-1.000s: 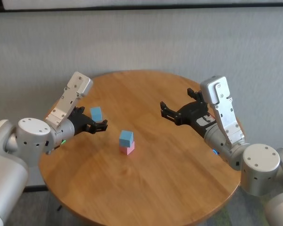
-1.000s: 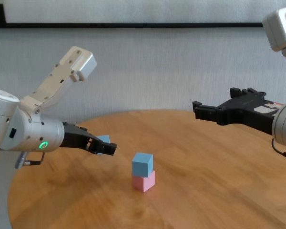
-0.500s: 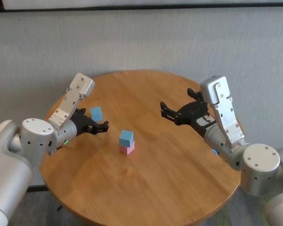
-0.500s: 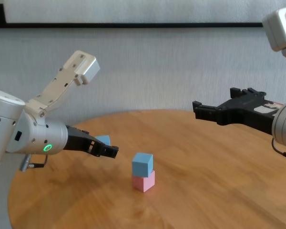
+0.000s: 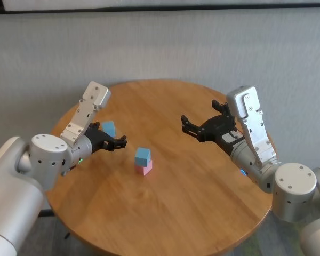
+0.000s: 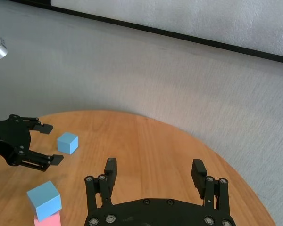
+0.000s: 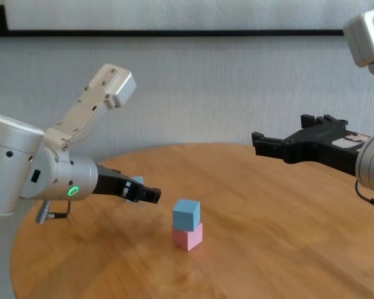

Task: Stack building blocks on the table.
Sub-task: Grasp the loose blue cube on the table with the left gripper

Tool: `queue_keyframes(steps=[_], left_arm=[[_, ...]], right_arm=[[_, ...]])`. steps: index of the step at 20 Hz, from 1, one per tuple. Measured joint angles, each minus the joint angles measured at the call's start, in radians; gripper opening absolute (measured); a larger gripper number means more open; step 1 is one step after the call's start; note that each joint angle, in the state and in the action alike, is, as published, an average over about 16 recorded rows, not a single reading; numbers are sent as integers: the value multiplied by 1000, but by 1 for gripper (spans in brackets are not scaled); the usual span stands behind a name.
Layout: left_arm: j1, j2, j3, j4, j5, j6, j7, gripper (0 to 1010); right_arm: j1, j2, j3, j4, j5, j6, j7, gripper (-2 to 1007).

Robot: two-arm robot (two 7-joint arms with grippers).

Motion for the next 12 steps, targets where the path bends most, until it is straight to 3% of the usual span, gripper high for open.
queue_keyframes(steps=[7, 12], left_arm=[[6, -17, -12, -8, 5, 35, 19, 1000], [7, -28, -22, -1, 7, 44, 26, 1000]], right_arm=[[0, 0, 0, 0, 0, 0, 0, 1005], [0, 0, 0, 0, 0, 0, 0, 1005]])
